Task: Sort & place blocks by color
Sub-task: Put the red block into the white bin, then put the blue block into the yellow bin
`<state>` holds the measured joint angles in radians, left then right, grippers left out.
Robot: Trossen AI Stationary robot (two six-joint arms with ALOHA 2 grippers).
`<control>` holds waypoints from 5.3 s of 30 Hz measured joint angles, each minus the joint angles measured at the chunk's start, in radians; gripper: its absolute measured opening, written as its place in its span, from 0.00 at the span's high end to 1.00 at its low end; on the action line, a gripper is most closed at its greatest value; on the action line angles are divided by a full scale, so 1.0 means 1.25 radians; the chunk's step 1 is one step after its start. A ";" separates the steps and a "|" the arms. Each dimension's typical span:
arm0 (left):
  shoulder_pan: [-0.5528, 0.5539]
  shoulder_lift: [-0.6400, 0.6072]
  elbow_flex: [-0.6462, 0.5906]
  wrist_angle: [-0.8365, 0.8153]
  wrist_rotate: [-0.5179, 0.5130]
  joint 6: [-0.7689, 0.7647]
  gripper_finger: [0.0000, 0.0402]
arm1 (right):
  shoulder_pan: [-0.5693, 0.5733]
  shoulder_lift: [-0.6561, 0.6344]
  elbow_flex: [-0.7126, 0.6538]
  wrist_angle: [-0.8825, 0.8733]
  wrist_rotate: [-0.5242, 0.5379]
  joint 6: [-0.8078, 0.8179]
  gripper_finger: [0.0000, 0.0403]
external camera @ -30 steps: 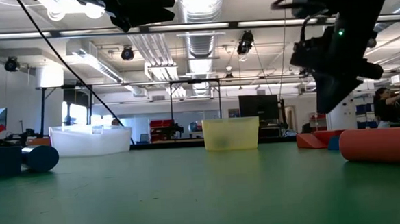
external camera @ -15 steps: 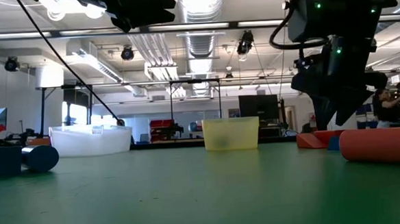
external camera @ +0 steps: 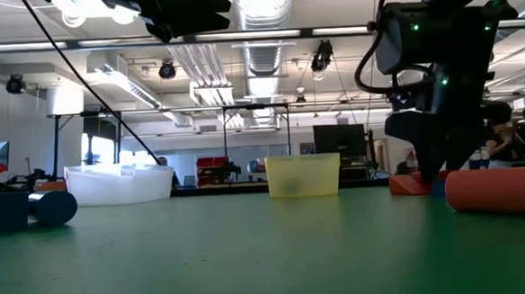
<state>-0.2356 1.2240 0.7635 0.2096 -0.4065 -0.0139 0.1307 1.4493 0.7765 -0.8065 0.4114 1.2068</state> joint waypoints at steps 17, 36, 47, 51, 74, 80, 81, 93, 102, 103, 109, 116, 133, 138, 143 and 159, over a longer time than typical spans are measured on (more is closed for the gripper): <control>0.000 0.000 -0.001 0.000 0.000 -0.002 0.45 | 0.000 -0.004 -0.009 -0.006 0.005 0.061 0.71; 0.000 0.020 -0.048 0.180 0.004 -0.008 0.45 | 0.156 -0.282 -0.007 0.228 0.276 -0.205 0.71; 0.000 0.153 -0.058 0.496 0.128 -0.002 0.45 | 0.272 -0.202 -0.117 1.096 0.287 -0.848 0.71; -0.001 0.219 -0.052 0.638 0.175 -0.005 0.45 | 0.273 -0.147 -0.123 1.243 0.201 -0.958 0.71; 0.021 0.335 0.026 0.716 0.173 -0.004 0.49 | 0.272 -0.105 -0.121 1.308 0.170 -0.995 0.71; 0.021 0.335 0.026 0.712 0.179 -0.004 0.65 | 0.271 -0.101 -0.121 1.308 0.175 -0.995 0.71; 0.021 0.335 0.026 0.709 0.180 -0.005 0.68 | 0.271 -0.101 -0.121 1.306 0.175 -0.997 0.71; 0.022 0.335 0.025 0.691 0.171 -0.005 0.71 | 0.270 -0.112 -0.121 1.299 0.172 -0.987 0.48; 0.023 0.296 0.025 0.399 -0.048 -0.013 0.71 | 0.271 -0.213 -0.120 1.165 0.175 -0.946 0.37; 0.027 0.277 0.029 0.311 -0.104 -0.029 0.71 | 0.271 -0.223 -0.120 1.143 0.181 -0.937 0.37; 0.096 0.159 0.052 -0.215 -0.327 -0.245 0.71 | 0.271 -0.255 -0.120 1.050 0.196 -0.882 0.40; 0.280 0.035 0.039 -0.616 -0.328 -0.420 0.71 | 0.271 -0.231 -0.120 1.045 0.196 -0.882 0.42; 0.728 0.027 0.045 -0.712 -0.014 -0.230 0.71 | 0.270 -0.215 -0.120 1.047 0.196 -0.876 0.42; 0.768 0.039 0.045 -0.710 -0.001 -0.211 0.71 | 0.270 -0.215 -0.120 1.047 0.196 -0.876 0.41; 0.770 0.067 0.038 -0.698 0.022 -0.223 0.71 | 0.270 -0.216 -0.120 1.046 0.196 -0.876 0.41; 0.752 0.043 0.042 -0.701 0.020 -0.229 0.49 | 0.270 -0.215 -0.120 1.026 0.196 -0.806 0.41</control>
<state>0.7044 1.2776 0.8154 -0.6662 -0.3818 -0.2996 0.4686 1.1801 0.6270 0.4765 0.6567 0.1995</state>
